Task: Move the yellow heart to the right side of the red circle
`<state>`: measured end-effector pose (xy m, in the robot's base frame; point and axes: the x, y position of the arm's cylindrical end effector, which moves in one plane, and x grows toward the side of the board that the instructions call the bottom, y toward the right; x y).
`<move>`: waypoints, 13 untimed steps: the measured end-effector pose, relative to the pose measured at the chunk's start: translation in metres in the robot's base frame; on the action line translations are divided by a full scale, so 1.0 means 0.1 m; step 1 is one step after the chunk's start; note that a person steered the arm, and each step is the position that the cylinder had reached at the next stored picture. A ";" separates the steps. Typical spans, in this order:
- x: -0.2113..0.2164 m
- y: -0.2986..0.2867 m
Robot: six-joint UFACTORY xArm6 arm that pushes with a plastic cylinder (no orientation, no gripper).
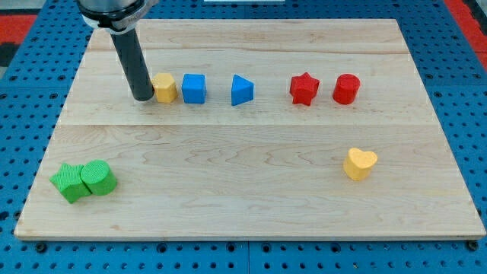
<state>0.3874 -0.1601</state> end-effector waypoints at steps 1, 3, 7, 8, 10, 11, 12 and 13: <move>0.67 0.42; 1.61 2.30; 1.13 3.49; 1.35 3.65; 1.48 3.12; 1.14 3.10; 0.78 3.11; 0.74 2.71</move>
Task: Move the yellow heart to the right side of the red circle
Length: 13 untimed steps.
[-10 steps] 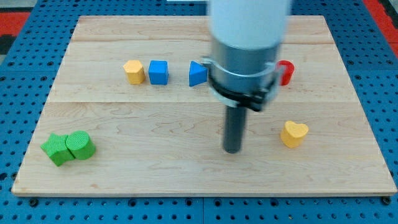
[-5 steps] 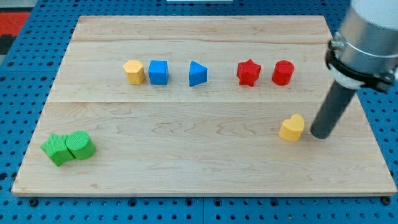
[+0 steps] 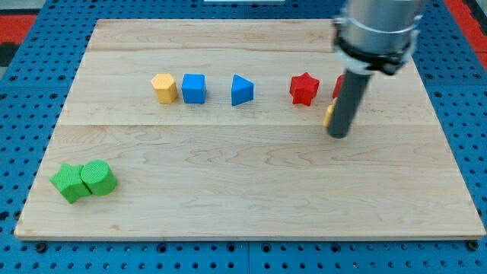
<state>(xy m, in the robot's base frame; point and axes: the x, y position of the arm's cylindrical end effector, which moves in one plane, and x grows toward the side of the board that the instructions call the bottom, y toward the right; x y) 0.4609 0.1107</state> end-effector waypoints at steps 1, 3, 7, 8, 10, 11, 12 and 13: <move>-0.01 -0.09; -0.13 0.46; -0.46 0.24; -0.46 0.62; -0.29 0.68; -0.13 0.69; -0.05 0.85; -0.30 0.80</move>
